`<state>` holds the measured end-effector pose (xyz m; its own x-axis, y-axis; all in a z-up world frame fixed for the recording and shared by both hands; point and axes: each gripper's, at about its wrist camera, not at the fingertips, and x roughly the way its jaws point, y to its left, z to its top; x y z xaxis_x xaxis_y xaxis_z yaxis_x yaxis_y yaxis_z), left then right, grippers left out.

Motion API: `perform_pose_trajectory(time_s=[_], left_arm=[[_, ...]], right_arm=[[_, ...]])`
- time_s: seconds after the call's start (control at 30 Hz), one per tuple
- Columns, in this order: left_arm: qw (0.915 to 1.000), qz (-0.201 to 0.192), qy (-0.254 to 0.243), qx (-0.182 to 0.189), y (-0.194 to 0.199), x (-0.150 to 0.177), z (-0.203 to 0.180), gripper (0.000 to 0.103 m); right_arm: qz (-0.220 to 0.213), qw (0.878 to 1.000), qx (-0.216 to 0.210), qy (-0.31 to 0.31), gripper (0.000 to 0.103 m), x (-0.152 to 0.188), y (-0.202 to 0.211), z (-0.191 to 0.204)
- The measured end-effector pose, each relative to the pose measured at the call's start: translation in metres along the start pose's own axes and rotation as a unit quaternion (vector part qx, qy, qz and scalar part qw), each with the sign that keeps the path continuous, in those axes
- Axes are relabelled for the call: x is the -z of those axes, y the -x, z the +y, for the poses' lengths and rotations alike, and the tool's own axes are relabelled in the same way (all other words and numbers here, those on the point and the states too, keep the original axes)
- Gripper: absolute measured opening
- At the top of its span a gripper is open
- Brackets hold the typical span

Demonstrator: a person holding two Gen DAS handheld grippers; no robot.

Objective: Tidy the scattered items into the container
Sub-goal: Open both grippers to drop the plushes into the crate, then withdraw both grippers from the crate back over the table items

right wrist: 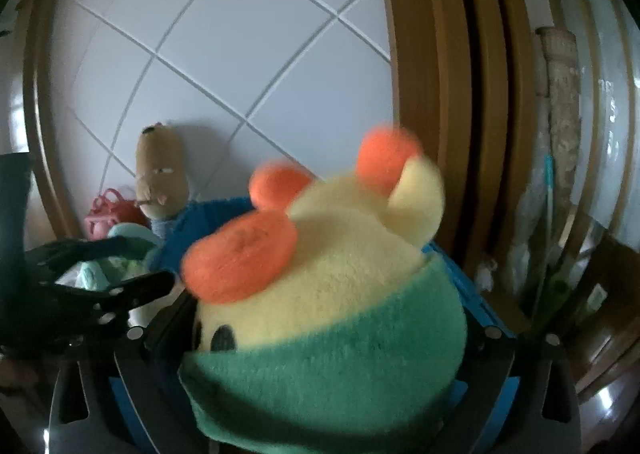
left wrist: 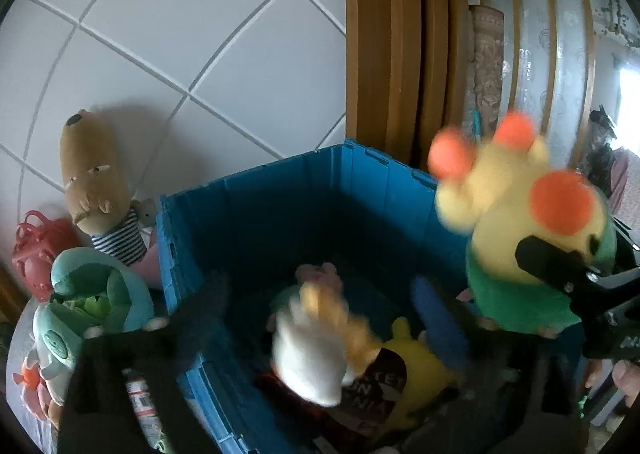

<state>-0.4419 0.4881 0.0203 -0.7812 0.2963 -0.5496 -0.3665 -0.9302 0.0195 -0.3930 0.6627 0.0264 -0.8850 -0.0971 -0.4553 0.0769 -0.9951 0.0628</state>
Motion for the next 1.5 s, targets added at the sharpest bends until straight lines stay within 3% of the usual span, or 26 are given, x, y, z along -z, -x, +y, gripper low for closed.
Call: perform_pose_trajectory(time_s=[0.5,0.8,1.07,1.3,1.5], left_arm=[[0.9998,0.004,0.013,-0.012,0.024,0.024,0.022,0.103],[0.9974,-0.023,0.053,-0.045,0.09,0.066,0.085,0.103],[0.9882,-0.017,0.099,-0.115,0.167,0.161,0.195,0.103],[0.9733,0.036,0.128,-0.187,0.227,0.273,0.303,0.103],[0.9556,0.088,0.168,-0.225,0.256,0.359,0.369,0.103]], right_arm=[[0.007,1.0,0.007,0.012,0.103,0.011,0.008,0.021],[-0.004,0.998,-0.045,0.035,0.103,0.034,0.026,0.13],[-0.013,0.994,-0.091,0.056,0.103,0.054,0.043,0.228],[0.031,0.986,-0.151,0.07,0.103,0.108,0.035,0.351],[0.084,0.979,-0.17,0.077,0.103,0.167,0.015,0.421]])
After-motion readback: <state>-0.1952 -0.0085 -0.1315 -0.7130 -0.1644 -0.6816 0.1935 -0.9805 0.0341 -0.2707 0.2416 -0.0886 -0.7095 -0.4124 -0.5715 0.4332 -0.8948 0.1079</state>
